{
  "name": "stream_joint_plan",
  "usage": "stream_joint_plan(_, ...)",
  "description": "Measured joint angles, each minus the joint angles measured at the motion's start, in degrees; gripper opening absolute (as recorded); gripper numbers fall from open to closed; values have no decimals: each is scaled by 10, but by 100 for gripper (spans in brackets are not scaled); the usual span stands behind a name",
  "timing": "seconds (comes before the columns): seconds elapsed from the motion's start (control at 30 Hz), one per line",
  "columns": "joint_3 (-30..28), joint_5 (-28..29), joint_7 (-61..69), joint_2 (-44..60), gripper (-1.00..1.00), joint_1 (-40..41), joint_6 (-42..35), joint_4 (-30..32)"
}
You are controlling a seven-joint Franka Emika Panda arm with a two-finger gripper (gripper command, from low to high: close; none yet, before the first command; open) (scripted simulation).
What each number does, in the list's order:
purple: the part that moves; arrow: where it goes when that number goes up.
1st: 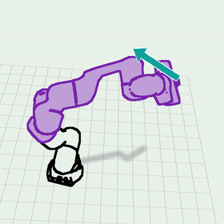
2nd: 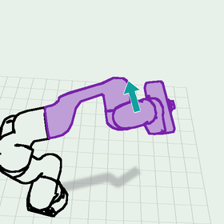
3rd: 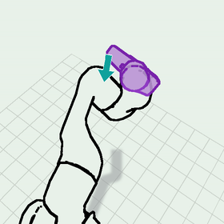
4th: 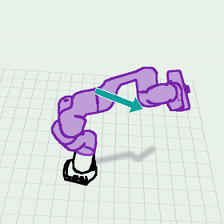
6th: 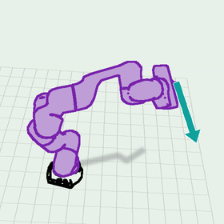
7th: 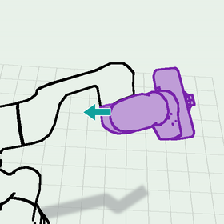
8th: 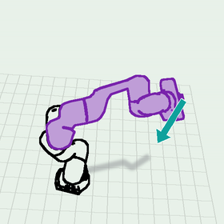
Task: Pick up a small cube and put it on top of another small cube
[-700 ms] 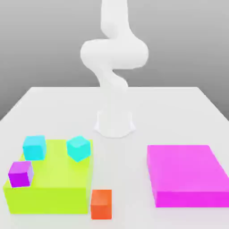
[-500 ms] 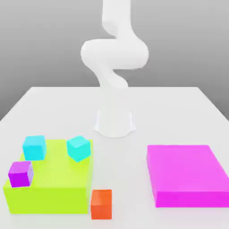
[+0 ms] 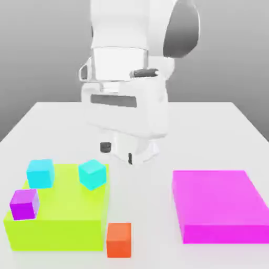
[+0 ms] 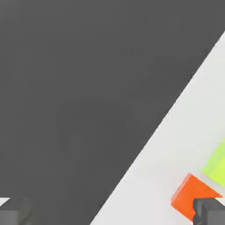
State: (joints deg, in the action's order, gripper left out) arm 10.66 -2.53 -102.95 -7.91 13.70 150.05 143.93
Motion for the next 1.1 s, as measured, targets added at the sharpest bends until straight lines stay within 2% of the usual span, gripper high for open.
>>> stream_joint_plan(0.3, -18, 51, -261, 147, 0, 0, 70, 46)
stream_joint_plan(0.5, -58, 88, -322, 265, 0, -30, 159, 35)
stream_joint_plan(0.53, -63, 92, -325, 280, -100, -34, 171, 33)
stream_joint_plan(0.73, -66, 94, -327, 287, -100, -37, 179, 31)
stream_joint_plan(0.83, -55, 83, -318, 250, -100, -29, 148, 38)
stream_joint_plan(0.93, -44, 61, -302, 191, -100, -22, 100, 49)
stream_joint_plan(1.1, -38, -10, -225, 96, -100, -4, 34, 56)
